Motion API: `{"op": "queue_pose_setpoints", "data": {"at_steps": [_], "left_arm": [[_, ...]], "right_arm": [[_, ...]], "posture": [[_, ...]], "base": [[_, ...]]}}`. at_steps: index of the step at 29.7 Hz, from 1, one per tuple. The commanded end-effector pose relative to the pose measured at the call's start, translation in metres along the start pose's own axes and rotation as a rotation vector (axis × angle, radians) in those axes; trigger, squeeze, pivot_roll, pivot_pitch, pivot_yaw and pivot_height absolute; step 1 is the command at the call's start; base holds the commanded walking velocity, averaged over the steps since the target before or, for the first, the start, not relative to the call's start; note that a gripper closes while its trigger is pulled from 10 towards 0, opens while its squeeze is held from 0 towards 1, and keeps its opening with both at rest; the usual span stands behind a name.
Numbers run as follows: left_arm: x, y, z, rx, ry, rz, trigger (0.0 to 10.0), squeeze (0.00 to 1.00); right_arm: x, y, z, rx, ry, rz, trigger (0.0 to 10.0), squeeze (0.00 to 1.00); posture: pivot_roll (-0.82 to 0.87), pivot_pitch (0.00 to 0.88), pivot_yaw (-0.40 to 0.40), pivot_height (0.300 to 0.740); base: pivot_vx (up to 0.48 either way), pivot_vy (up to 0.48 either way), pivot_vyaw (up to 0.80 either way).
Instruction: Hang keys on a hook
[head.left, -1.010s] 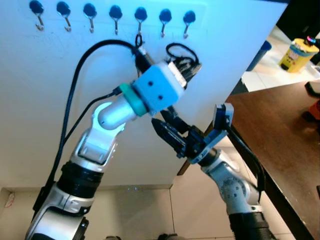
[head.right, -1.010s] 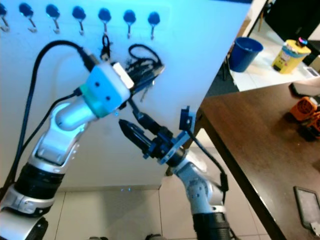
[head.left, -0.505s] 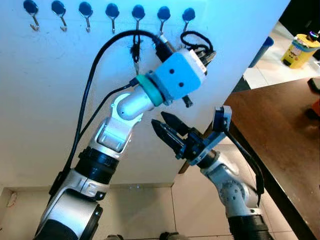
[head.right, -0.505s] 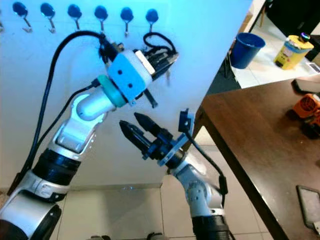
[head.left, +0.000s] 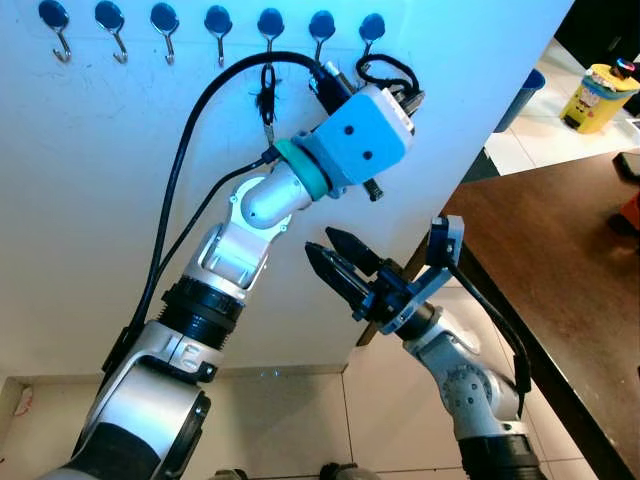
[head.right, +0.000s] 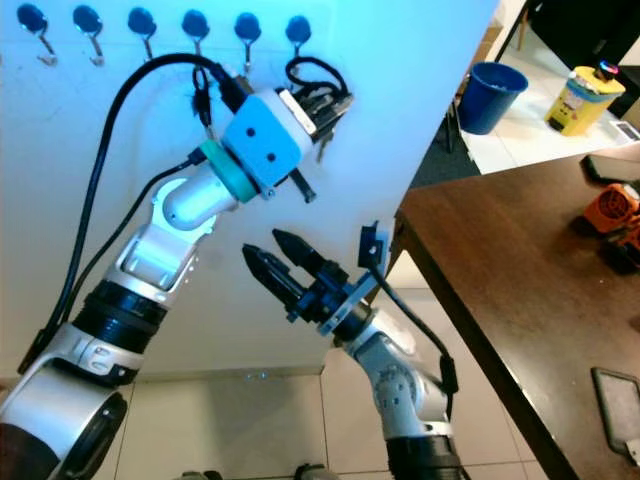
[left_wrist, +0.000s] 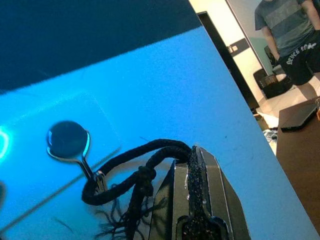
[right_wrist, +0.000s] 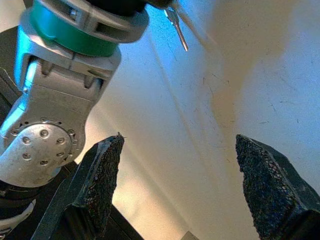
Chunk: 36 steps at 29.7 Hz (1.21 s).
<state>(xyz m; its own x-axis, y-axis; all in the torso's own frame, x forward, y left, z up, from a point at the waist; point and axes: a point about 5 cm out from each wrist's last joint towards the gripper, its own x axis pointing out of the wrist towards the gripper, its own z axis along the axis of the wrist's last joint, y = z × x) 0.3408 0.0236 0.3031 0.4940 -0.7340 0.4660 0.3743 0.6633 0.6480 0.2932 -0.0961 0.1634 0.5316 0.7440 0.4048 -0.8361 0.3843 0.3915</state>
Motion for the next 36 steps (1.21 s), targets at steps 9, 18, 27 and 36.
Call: {"op": "queue_pose_setpoints", "data": {"at_steps": [9, 18, 27, 36], "left_arm": [[-0.004, -0.002, -0.012, -0.030, 0.041, 0.022, 10.0, 0.00], [-0.021, -0.003, -0.032, -0.118, 0.119, 0.049, 10.0, 1.00], [-0.050, -0.003, -0.054, -0.175, 0.214, 0.077, 10.0, 1.00], [-0.101, -0.003, -0.059, -0.484, 0.140, 0.124, 10.0, 1.00]], "right_arm": [[-0.005, 0.003, -0.003, -0.011, 0.016, -0.015, 10.0, 0.00], [-0.009, -0.001, -0.003, -0.017, 0.023, -0.061, 10.0, 0.00], [-0.015, -0.005, -0.001, -0.022, 0.036, -0.086, 10.0, 0.00], [-0.024, -0.007, -0.006, 0.012, 0.053, -0.071, 10.0, 0.00]], "posture": [[-0.11, 0.119, 0.016, 0.740], [-0.12, 0.139, 0.014, 0.740], [-0.11, 0.155, 0.012, 0.740], [-0.09, 0.165, 0.004, 0.740]], "base": [[0.000, 0.000, 0.00], [0.000, 0.000, 0.00], [0.000, 0.000, 0.00], [0.000, 0.000, 0.00]]}}
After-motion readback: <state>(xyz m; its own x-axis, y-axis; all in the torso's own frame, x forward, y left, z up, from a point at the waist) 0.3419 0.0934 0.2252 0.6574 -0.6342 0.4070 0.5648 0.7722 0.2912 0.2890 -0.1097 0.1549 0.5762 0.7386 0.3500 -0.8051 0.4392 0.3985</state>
